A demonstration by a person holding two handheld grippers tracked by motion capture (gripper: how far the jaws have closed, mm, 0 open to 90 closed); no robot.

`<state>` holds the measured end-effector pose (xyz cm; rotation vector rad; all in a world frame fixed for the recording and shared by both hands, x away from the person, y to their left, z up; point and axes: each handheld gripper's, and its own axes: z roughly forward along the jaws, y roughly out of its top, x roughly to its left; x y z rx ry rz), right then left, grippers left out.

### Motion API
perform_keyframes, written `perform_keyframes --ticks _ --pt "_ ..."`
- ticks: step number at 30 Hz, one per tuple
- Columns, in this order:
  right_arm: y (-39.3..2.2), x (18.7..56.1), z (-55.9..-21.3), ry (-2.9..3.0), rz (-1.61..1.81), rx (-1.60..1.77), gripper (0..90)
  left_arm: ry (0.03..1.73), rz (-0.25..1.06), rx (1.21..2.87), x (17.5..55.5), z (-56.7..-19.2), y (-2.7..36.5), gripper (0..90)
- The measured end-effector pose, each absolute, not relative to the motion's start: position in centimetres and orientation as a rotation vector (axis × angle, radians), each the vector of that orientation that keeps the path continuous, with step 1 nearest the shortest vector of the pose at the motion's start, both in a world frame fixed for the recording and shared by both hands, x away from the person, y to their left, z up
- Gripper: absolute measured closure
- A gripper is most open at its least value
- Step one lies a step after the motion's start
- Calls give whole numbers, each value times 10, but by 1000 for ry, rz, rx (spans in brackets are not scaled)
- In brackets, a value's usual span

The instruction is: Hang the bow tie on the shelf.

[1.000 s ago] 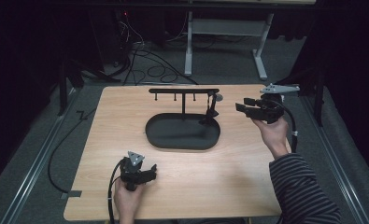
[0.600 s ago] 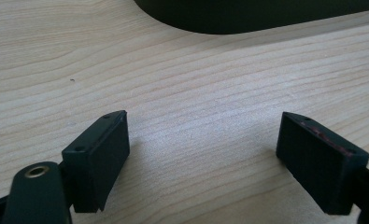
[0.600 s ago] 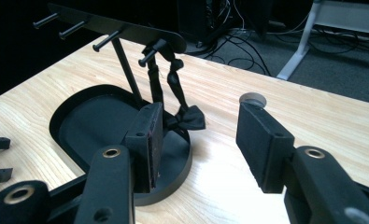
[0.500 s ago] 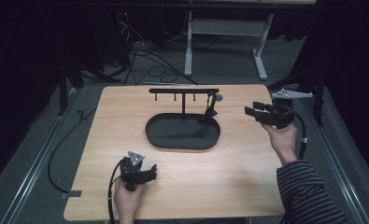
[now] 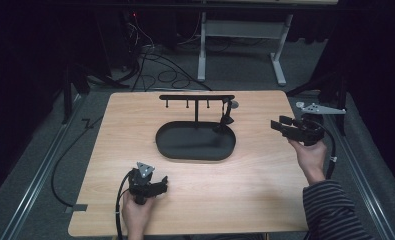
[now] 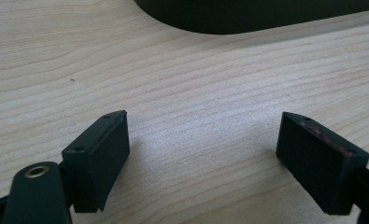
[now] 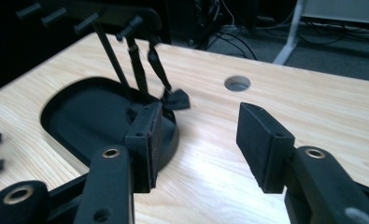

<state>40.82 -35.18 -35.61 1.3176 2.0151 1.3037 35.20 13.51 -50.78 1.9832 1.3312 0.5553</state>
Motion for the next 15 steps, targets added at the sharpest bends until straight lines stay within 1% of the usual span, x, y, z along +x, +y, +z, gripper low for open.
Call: perform_keyframes --ticks 15 --pt "-371 391 -370 1998 1291 1355 524 1331 556 1984 352 -508 135 176"
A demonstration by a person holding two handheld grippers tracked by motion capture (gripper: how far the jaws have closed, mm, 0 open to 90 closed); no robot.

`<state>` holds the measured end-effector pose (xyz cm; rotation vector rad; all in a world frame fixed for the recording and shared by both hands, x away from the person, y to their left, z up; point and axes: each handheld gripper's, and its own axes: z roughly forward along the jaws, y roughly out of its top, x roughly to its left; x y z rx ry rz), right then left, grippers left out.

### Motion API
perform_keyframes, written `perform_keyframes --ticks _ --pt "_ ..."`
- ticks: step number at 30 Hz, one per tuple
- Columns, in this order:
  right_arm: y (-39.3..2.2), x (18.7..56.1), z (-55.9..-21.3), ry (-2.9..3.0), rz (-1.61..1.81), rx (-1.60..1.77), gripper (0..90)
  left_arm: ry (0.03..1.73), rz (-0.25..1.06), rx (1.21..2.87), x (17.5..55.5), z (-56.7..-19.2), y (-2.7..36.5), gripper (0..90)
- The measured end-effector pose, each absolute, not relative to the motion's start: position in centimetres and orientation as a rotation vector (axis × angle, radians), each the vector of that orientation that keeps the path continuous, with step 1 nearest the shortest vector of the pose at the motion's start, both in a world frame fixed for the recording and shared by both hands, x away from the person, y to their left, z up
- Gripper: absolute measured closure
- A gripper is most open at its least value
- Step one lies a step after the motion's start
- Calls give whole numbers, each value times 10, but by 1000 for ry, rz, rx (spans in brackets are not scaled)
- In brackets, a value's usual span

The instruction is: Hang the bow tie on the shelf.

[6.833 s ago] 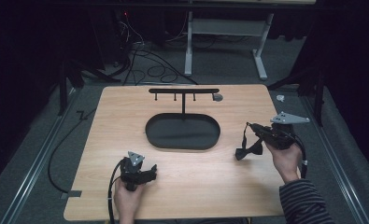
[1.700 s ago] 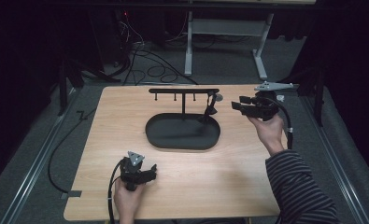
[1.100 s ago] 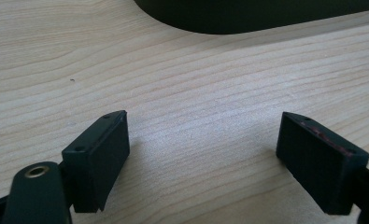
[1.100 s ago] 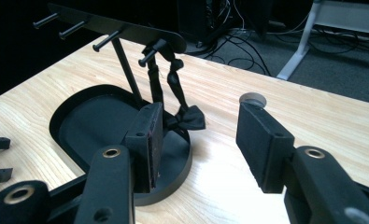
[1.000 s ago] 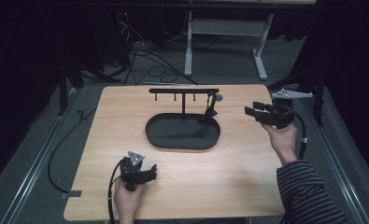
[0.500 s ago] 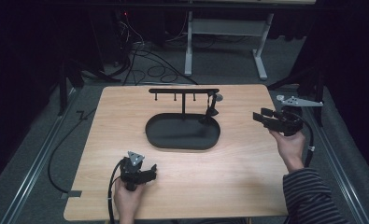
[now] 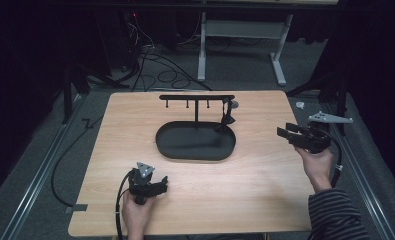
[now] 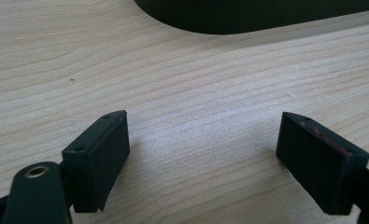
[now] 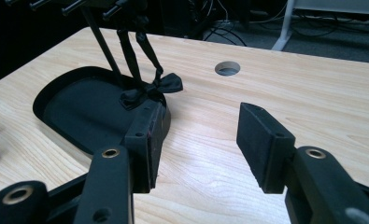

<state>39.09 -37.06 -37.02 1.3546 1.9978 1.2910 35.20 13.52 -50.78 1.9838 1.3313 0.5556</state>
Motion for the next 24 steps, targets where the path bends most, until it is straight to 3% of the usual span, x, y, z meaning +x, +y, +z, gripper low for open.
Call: perform_keyframes --ticks 24 --pt "-391 363 -390 1949 1325 1401 524 1332 556 1984 352 -508 135 176"
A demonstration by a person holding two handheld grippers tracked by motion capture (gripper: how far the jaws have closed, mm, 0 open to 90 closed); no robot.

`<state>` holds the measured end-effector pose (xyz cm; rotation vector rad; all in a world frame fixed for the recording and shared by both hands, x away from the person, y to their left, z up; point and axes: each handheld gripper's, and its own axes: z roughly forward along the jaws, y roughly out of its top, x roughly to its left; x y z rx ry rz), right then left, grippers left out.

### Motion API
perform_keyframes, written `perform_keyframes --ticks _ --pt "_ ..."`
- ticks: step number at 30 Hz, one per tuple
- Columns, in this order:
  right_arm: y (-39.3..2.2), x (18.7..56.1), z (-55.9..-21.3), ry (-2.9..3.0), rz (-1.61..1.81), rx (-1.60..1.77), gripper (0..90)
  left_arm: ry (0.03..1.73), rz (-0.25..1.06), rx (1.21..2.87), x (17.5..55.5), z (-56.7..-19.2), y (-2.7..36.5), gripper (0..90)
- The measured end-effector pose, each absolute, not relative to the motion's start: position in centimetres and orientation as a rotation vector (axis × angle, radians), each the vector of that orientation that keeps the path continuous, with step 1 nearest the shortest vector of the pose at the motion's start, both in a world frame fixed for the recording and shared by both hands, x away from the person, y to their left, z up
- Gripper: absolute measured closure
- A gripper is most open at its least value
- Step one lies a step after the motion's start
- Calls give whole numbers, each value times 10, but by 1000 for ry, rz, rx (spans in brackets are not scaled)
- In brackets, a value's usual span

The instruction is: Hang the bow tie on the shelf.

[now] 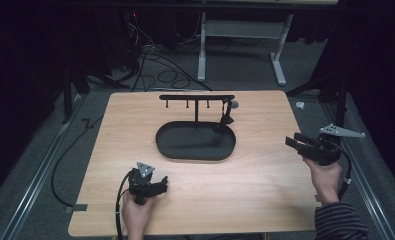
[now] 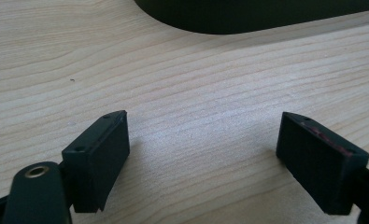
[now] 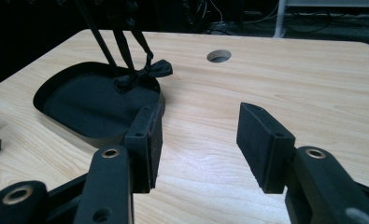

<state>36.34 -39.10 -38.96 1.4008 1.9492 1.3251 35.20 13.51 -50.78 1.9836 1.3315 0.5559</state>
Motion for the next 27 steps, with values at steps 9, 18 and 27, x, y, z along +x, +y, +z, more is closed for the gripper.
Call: perform_keyframes --ticks 9,18,27 --pt "-385 361 -404 1971 1344 1412 524 1332 556 1983 352 -508 135 176" --pt "-376 360 -417 2006 1339 1428 524 1332 556 1983 352 -508 135 177" --pt "-367 362 -428 2043 1331 1425 524 1332 556 1982 352 -508 135 177"
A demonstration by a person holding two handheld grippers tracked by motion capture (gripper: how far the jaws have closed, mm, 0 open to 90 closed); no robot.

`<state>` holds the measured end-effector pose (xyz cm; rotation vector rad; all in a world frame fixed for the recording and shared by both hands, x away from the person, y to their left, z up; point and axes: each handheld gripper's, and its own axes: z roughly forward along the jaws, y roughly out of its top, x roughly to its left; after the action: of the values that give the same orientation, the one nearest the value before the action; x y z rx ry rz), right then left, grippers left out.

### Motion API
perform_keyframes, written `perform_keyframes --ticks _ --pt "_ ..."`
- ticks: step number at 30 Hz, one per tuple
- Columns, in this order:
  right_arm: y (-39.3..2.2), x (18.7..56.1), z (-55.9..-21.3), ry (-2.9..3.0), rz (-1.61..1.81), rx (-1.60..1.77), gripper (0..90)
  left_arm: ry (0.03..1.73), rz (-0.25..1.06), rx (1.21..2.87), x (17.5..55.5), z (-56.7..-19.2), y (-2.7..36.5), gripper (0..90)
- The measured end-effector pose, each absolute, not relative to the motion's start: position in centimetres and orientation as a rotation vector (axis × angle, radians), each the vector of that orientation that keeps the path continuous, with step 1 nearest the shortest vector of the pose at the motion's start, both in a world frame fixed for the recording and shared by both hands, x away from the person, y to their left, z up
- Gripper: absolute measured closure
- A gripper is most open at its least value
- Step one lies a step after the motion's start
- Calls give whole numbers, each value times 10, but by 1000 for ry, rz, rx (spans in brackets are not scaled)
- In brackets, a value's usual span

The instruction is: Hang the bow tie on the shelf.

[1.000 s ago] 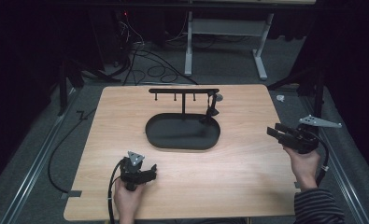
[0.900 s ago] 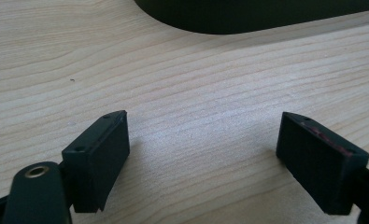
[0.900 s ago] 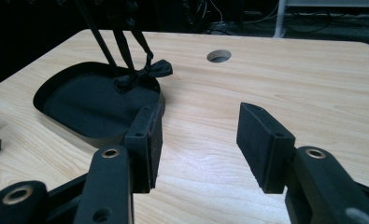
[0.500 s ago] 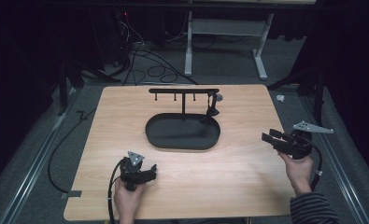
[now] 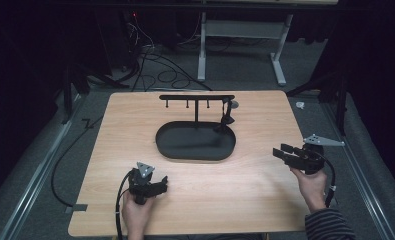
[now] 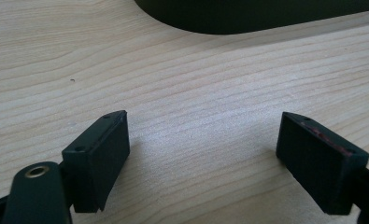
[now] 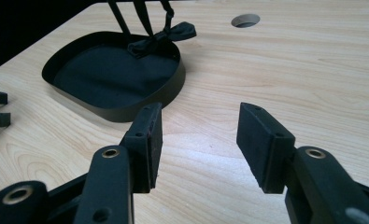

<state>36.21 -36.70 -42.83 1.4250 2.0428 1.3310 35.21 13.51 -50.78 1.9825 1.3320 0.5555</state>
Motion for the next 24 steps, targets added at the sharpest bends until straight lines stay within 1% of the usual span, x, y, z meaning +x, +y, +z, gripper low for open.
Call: perform_keyframes --ticks 24 --pt "-352 364 -453 2117 1303 1444 524 1331 555 1984 352 -508 135 177"
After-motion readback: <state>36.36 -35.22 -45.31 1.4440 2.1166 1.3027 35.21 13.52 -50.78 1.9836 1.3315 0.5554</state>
